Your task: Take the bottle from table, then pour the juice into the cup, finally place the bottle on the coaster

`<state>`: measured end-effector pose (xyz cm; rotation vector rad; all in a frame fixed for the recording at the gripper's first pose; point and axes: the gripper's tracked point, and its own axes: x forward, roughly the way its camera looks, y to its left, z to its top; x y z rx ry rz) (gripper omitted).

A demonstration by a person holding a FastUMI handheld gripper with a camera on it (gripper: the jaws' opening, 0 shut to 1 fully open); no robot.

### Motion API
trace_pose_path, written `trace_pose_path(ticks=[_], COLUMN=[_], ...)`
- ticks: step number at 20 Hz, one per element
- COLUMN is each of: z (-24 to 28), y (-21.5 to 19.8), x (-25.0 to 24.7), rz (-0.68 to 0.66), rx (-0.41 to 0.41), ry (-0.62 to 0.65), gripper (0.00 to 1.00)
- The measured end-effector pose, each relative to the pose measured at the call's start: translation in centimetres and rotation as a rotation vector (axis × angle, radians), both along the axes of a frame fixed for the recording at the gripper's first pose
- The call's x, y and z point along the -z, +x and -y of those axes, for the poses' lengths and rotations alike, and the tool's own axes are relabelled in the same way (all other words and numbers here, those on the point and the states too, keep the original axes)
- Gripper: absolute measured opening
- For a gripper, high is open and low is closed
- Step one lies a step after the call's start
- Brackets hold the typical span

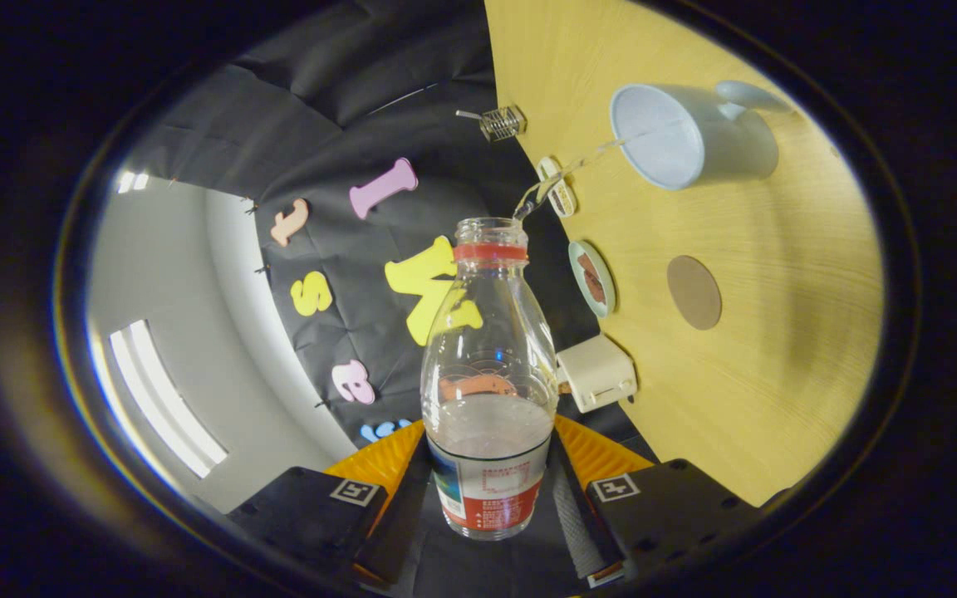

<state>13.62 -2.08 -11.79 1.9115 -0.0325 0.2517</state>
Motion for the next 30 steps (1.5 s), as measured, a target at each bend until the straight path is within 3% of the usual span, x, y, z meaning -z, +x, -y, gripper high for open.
trace_pose_path(ticks=[8, 20, 30], z=[0.5, 1.9, 3.2], y=[0.0, 0.0, -0.2], x=[-2.8, -2.9, -6.9], rz=[0.027, 0.020, 0.103], rx=[0.019, 0.032, 0.024], ry=[0.072, 0.177, 0.279], gripper=[0.77, 0.78, 0.78])
